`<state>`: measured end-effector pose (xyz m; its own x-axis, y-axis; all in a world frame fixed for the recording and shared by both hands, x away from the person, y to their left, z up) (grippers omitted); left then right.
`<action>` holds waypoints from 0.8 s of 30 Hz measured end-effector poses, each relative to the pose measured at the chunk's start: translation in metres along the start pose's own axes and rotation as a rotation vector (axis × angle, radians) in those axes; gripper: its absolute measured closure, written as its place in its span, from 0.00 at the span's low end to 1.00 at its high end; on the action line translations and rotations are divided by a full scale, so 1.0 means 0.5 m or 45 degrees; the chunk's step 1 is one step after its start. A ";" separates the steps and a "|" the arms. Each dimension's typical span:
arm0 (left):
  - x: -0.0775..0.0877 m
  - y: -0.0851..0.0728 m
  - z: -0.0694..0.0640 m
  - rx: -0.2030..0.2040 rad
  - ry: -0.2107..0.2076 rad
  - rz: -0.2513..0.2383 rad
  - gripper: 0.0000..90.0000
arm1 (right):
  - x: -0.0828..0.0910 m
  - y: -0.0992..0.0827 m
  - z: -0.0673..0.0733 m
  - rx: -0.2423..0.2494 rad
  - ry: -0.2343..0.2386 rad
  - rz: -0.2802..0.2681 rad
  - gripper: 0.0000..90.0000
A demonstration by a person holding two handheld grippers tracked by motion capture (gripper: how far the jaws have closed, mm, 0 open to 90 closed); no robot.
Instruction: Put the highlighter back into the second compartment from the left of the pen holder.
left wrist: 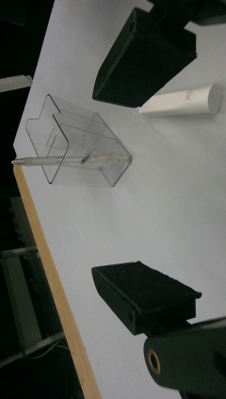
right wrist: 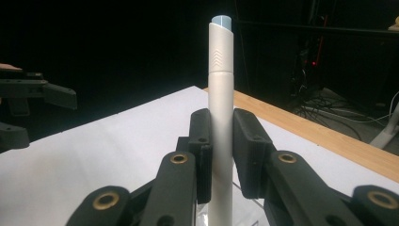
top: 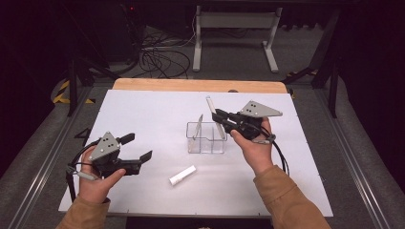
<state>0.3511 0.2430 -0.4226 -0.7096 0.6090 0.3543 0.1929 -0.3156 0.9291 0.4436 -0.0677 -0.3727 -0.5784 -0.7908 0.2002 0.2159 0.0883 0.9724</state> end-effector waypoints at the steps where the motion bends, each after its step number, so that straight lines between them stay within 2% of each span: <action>1: 0.000 0.000 0.000 0.000 -0.001 0.001 0.17 | -0.004 -0.001 0.001 -0.002 0.002 -0.002 0.88; 13: -0.001 0.002 -0.003 -0.004 -0.005 -0.002 0.17 | -0.043 -0.013 0.006 -0.019 -0.017 -0.031 0.88; 24: -0.002 0.003 -0.006 -0.006 -0.011 -0.002 0.17 | -0.073 -0.026 0.004 -0.014 -0.037 -0.018 0.88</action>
<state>0.3500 0.2400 -0.4220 -0.7041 0.6157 0.3538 0.1886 -0.3182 0.9291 0.4603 -0.0389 -0.3923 -0.6040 -0.7739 0.1904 0.2162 0.0708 0.9738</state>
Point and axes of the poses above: each handheld gripper's, and its own axes: x roughly backward along the jaws, y roughly out of its top, z roughly to its left, the point moved 5 cm from there along -x, roughly forward along the jaws, and after that the axes turned 6 degrees about -x, right-handed, at the moved point
